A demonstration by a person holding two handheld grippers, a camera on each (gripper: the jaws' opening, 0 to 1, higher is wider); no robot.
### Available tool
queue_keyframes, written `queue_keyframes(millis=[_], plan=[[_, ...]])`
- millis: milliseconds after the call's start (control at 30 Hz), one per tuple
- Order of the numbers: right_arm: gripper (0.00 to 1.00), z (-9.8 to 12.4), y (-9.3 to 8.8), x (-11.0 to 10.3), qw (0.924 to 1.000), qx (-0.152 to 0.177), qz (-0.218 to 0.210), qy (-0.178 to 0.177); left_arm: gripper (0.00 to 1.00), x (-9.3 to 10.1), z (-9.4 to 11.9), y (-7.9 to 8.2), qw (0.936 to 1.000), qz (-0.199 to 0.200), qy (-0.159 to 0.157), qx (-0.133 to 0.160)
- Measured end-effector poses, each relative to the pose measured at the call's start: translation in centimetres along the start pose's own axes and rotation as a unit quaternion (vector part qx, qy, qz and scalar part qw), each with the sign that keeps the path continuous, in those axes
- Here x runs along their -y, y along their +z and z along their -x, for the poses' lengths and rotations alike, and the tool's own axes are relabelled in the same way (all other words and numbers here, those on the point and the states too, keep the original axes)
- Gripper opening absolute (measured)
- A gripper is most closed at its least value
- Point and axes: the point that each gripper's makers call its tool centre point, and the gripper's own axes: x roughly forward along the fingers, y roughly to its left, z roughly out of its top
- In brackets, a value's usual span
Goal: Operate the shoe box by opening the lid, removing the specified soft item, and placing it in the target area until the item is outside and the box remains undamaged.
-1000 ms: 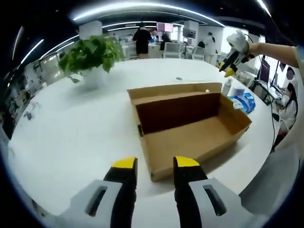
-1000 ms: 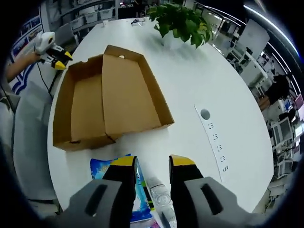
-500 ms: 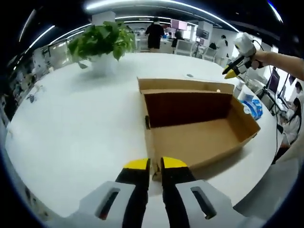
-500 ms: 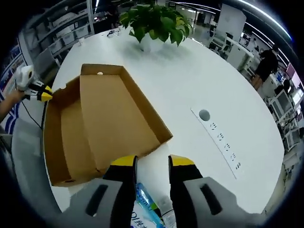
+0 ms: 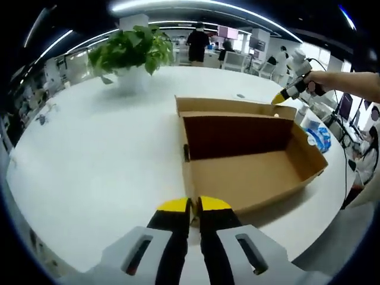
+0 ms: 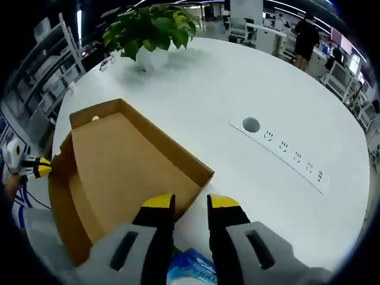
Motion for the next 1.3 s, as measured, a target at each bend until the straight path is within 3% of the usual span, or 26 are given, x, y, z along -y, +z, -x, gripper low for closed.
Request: queue_keyframes(millis=[167,300,400,667,1300], plan=[[0.15,-0.9,-0.8,0.1,0.9997,-0.021,-0.013,-0.008,0.02,0.0,-0.1,0.0,1.0000,0.005,0.001,0.000],[0.14,-1.4,-1.4,-0.2,0.9977,-0.033,-0.059,-0.009,0.02,0.0,-0.1,0.0,1.0000,0.006,0.002,-0.001],[0.08,-1.5,-1.5,-0.6,0.9971,-0.033,-0.068,-0.009,0.02,-0.1,-0.1,0.0,1.0000,0.008,0.001,0.000],[0.05,-1.4,-1.7,-0.6,0.9910,-0.031,-0.122,-0.046,0.01,-0.3,-0.3,-0.1,0.9999,0.012,0.002,0.000],[0.03,1.5,-0.6,-1.0,0.9894,0.016,-0.128,-0.067,0.01,-0.1,-0.1,-0.2,0.9999,0.010,-0.003,-0.005]])
